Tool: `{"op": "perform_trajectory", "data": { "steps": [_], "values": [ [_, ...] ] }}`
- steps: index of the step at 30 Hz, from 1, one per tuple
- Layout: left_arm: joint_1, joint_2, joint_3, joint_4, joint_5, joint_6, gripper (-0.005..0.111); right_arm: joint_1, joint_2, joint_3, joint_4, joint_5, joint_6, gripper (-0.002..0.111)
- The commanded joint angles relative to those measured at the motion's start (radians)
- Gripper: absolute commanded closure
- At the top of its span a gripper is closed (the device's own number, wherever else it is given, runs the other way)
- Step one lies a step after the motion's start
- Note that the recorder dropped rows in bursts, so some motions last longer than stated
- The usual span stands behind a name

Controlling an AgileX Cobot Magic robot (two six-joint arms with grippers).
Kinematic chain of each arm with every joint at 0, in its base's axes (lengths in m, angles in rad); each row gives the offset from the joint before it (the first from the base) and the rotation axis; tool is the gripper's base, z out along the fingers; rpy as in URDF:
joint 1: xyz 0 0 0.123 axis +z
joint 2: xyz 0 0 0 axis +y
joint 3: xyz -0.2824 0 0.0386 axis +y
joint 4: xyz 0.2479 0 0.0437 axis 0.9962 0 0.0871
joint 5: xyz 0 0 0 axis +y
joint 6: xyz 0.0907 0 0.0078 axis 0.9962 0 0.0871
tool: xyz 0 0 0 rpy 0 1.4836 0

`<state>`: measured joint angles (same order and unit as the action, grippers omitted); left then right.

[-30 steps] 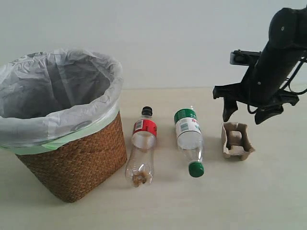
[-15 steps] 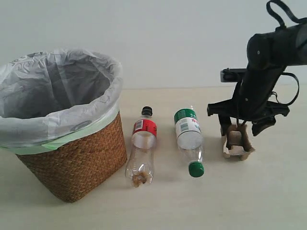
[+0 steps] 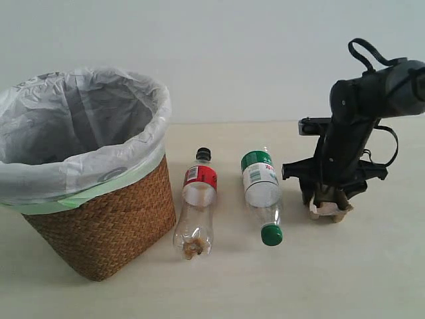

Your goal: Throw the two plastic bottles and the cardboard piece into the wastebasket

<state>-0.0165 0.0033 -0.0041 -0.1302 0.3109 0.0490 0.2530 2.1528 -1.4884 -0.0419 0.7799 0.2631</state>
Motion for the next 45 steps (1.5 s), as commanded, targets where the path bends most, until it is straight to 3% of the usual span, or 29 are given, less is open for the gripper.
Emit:
{"op": "perform_trajectory", "data": {
  "steps": [1, 3, 13, 28, 32, 41, 45],
  "values": [
    [0.001, -0.003, 0.004, 0.003, -0.001, -0.005, 0.103, -0.003, 0.001, -0.005, -0.006, 0.002, -0.005, 0.083],
    [0.001, -0.003, 0.004, 0.003, -0.001, -0.005, 0.103, -0.003, -0.002, -0.005, -0.006, 0.015, -0.037, 0.108],
    [0.001, -0.003, 0.004, 0.003, -0.001, -0.005, 0.103, -0.003, -0.246, 0.018, -0.006, 0.087, -0.090, 0.108],
    [0.001, -0.003, 0.004, 0.003, -0.001, -0.005, 0.103, -0.006, -0.715, 0.391, -0.089, -0.017, -0.084, 0.108],
    [0.001, -0.003, 0.004, 0.003, -0.001, -0.005, 0.103, -0.061, -0.771, 0.391, -0.102, 0.016, -0.081, 0.108],
    [0.001, -0.003, 0.004, 0.003, -0.001, -0.005, 0.103, -0.314, -0.814, 0.391, -0.106, 0.076, -0.122, 0.108],
    [0.001, -0.003, 0.004, 0.003, -0.001, -0.005, 0.103, -0.348, -0.814, 0.398, -0.187, 0.072, -0.062, 0.108]
  ]
}}
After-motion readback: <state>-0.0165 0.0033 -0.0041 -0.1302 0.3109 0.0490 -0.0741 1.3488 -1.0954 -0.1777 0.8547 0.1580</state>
